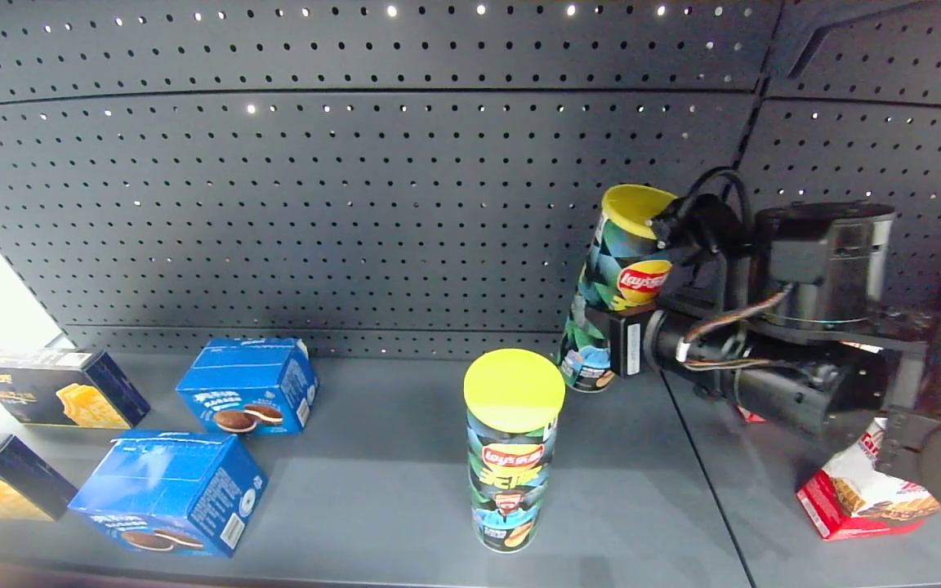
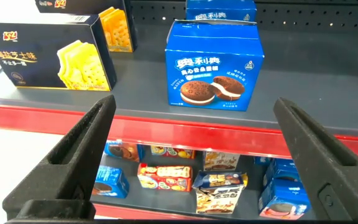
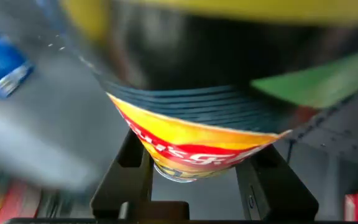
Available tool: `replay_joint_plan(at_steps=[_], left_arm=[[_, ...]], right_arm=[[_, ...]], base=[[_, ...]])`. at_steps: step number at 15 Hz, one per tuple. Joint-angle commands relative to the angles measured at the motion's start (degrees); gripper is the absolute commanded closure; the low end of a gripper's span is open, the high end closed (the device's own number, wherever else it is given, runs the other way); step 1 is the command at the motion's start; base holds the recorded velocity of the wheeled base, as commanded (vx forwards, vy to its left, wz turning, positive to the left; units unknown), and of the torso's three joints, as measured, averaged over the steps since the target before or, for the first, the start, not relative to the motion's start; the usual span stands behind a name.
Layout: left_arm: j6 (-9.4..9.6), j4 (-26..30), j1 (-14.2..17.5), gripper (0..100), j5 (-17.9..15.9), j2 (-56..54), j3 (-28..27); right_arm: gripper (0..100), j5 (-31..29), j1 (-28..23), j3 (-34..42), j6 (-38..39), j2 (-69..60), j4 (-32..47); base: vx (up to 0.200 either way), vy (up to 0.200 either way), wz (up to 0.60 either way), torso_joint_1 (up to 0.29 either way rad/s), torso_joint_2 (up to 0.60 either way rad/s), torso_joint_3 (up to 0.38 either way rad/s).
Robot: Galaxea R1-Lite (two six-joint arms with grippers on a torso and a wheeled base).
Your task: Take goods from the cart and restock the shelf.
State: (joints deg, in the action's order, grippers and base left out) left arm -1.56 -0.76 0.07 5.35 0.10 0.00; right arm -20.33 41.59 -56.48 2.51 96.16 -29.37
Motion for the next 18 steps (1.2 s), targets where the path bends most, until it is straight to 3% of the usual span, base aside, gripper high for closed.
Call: replay_joint_plan(at_steps=[1, 5, 18], left_arm=[[-0.02, -0.04, -0.07, 0, 0.01, 0.08, 0.0], [-0.11, -0.04, 0.01, 0, 0.01, 0.08, 0.0], [-0.11, -0.04, 0.01, 0, 0.01, 0.08, 0.0]], right_arm=[[100, -3.84, 1.21, -6.1, 1.09, 8.78, -0.43], [100, -9.64, 3.85, -12.08, 1.88, 14.23, -0.34], [100, -11.04, 4.2, -13.75, 2.23, 18.63, -0.25]], base=[[0.0, 0.0, 0.0, 0.0, 0.0, 0.0], [0.0, 0.0, 0.0, 0.0, 0.0, 0.0], [0.0, 0.0, 0.0, 0.0, 0.0, 0.0]])
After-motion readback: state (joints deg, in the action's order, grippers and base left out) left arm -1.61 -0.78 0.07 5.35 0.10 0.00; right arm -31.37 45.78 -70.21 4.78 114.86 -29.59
